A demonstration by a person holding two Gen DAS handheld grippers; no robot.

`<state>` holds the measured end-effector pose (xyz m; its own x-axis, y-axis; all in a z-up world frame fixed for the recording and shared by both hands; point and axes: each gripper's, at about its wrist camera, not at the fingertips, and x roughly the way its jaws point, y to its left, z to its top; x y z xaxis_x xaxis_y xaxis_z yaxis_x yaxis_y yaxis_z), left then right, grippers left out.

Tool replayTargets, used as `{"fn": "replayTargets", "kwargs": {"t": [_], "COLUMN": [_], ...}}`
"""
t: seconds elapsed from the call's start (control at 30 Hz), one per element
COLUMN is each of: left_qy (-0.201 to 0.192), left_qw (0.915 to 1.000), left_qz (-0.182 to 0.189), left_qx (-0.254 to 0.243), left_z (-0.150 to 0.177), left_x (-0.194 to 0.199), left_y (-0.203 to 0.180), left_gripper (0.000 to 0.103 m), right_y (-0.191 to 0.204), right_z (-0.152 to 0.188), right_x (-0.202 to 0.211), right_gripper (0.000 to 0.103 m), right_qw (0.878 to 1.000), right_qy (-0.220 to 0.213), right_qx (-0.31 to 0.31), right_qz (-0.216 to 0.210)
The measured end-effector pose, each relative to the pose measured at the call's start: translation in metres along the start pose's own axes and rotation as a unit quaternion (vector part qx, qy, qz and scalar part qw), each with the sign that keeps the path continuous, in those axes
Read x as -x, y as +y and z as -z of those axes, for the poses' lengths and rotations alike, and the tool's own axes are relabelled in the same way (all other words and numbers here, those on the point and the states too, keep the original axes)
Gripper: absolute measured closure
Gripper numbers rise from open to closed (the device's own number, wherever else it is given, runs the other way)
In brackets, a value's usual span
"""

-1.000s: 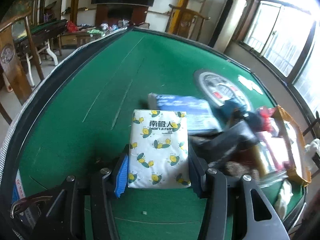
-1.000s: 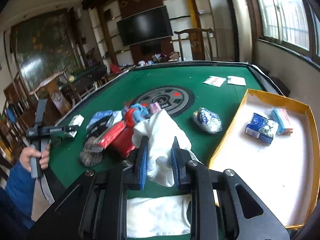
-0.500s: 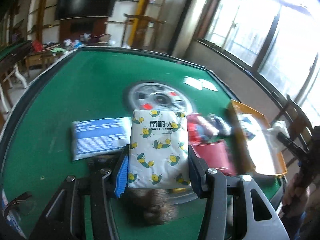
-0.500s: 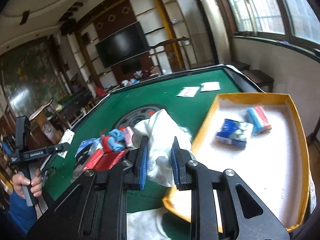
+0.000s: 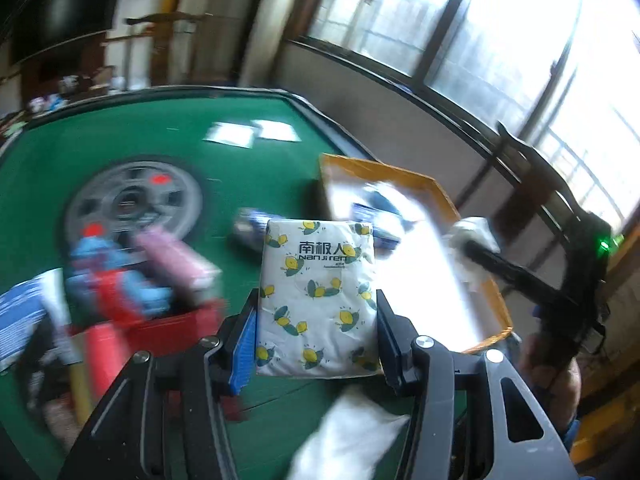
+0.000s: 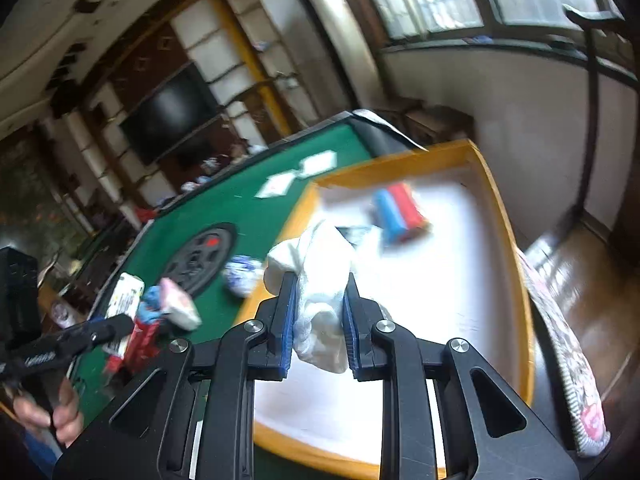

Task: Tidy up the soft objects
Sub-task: 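Carry the towel with the right gripper while the left gripper carries the tissue pack into the tray, then open both grippers to release the towel and tissue pack, then withdraw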

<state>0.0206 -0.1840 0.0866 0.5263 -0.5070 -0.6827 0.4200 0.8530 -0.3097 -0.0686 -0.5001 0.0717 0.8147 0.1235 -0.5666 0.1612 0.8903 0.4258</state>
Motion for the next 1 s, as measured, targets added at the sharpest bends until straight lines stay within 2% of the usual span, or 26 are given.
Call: {"fn": "replayTargets", "kwargs": {"t": [0.13,0.3,0.43,0.53,0.57,0.67,0.73,1.0], "left_qy": [0.028,0.068,0.081,0.083,0.083,0.090,0.092,0.081], "left_qw": [0.9989,0.9950,0.9931,0.9924,0.9925,0.9925,0.9925,0.9937], "left_qz": [0.028,0.052,0.048,0.043,0.041,0.041,0.049,0.066], "left_qx": [-0.024,-0.051,-0.070,-0.080,-0.079,-0.072,-0.064,-0.041], "left_z": [-0.001,0.012,0.021,0.023,0.023,0.023,0.023,0.028], "left_x": [-0.037,-0.083,-0.100,-0.107,-0.109,-0.113,-0.113,-0.087], "left_y": [-0.041,-0.081,-0.099,-0.102,-0.102,-0.097,-0.095,-0.090], "left_gripper": [0.051,0.051,0.050,0.050,0.049,0.045,0.039,0.038], "right_y": [-0.019,-0.033,-0.036,-0.032,-0.031,-0.025,-0.020,-0.008], "right_z": [0.007,0.019,0.025,0.027,0.027,0.028,0.029,0.043], "right_x": [-0.010,-0.010,-0.009,-0.009,-0.009,-0.003,0.002,0.049], "right_gripper": [0.083,0.083,0.081,0.074,0.064,0.048,0.046,0.046], "right_qw": [0.999,0.998,0.998,0.998,0.998,0.998,0.998,0.998], "right_qy": [0.019,0.026,0.034,0.034,0.031,0.015,0.013,-0.036], "right_qx": [-0.023,-0.035,-0.031,-0.027,-0.027,-0.019,-0.012,-0.033], "right_qz": [0.022,0.041,0.043,0.045,0.046,0.051,0.057,0.025]}}
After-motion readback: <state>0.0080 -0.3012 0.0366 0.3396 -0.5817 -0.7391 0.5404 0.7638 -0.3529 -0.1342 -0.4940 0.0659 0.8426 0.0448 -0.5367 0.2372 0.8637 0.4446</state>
